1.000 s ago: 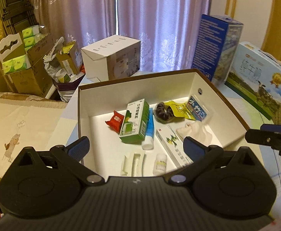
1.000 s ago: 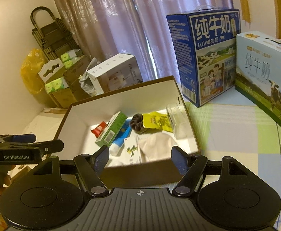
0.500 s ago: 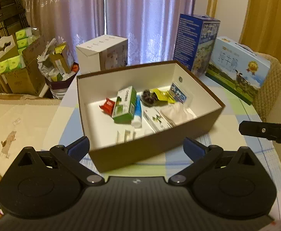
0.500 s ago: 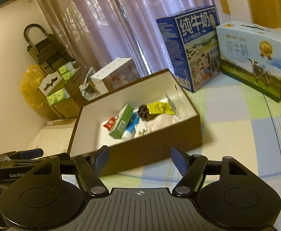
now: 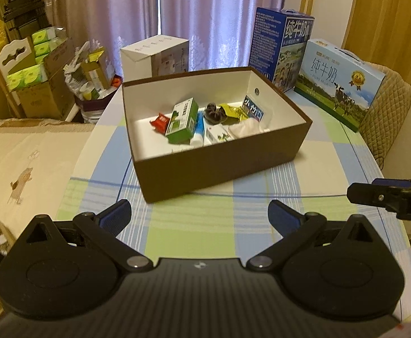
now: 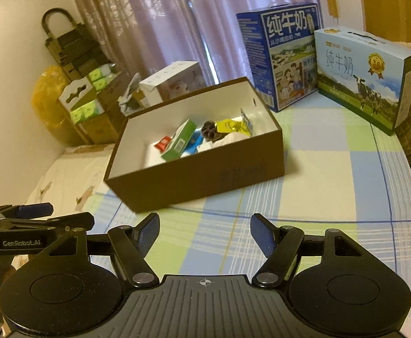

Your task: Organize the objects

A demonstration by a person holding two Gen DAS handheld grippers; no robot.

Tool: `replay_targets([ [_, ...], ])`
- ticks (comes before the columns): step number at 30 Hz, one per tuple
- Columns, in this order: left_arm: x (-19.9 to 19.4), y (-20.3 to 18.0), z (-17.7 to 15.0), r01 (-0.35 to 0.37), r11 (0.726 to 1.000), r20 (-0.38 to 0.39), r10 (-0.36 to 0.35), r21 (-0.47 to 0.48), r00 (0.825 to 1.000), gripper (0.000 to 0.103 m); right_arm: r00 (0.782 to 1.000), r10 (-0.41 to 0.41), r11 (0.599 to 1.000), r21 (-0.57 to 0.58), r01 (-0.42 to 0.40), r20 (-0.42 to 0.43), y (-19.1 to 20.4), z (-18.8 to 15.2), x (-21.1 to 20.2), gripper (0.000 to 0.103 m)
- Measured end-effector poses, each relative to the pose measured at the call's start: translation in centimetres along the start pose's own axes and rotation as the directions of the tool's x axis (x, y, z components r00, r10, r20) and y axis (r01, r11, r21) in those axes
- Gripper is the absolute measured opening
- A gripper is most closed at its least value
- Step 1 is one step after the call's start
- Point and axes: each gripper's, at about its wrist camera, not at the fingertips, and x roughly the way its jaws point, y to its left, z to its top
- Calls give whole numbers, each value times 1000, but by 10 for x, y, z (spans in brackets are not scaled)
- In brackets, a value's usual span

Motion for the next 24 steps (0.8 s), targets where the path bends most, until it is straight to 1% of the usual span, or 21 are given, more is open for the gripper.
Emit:
replay_targets([
  [4,-11,-10,-16,-12,999,-23,11,-36,1000,102,1000,-3,999,-39,2,-22,-1,-12,-13,69],
  [11,-31,-37,-44,-14,998,-44,11,-57,999,102,999,-1,998,-68,-2,-42,-12,-38,-40,69],
  [16,-43,-55,-61,-17,998,-51,14,-59,999,102,999,2,997,-76,-6,-52,-20,-55,-57,69],
  [20,-52,-66,-72,-17,998,-52,14,-59,999,102,998,-9,995,-95,3,-59,-22,-63,-66,69],
  [24,-58,-75,-81,-22,998,-58,19,-61,998,102,998,4,994,-108,-11,-67,-23,-70,-71,69],
])
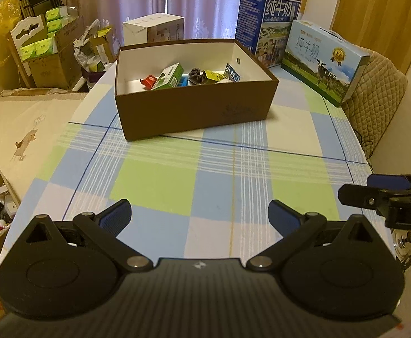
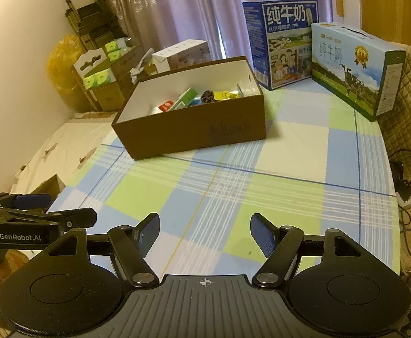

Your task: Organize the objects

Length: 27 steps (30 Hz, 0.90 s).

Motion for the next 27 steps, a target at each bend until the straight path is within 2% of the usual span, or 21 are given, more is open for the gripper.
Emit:
replay_targets([
  [10,-8,-8,-10,-5,1000,5,5,-3,1000,102,1000,22,999,-26,-22,-18,3,-11,-2,69],
  [27,-9,-8,-12,-9,1000,3,9,-11,1000,102,999,32,999,-34,-33,-29,6,-8,6,69],
])
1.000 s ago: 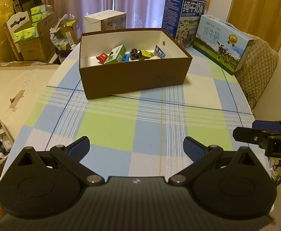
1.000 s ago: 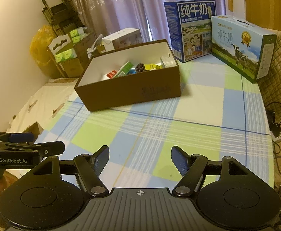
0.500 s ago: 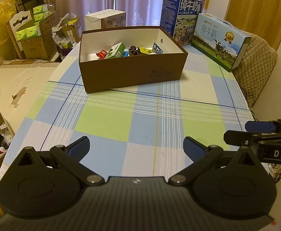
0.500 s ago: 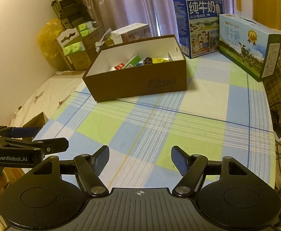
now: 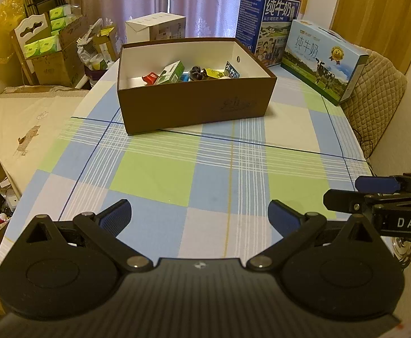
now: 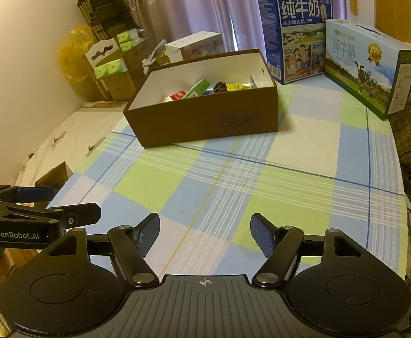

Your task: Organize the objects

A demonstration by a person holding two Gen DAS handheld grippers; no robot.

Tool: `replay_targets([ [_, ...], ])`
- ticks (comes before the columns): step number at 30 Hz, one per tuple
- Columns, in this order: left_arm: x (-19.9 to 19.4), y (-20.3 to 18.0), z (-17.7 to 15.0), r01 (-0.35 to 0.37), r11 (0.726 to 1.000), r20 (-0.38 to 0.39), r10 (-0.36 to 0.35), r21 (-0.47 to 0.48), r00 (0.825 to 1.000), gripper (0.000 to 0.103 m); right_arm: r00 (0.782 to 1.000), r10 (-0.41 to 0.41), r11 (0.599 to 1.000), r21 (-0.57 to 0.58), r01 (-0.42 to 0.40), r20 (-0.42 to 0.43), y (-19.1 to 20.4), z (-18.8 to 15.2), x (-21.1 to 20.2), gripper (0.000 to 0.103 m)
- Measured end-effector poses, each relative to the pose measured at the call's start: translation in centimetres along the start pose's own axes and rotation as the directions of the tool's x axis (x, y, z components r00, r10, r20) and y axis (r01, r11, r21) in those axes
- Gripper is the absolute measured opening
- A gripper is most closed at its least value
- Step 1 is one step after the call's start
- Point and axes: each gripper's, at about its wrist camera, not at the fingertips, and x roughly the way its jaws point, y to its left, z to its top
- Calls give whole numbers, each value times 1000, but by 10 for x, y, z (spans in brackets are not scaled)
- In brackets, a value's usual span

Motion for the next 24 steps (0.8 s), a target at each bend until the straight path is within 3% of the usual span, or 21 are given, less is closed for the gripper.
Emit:
replay_targets([
  [24,13,5,7,12,1000,-22,-12,18,1000,102,1000,-6,1000,20,6,-17,-2,5,13,69],
])
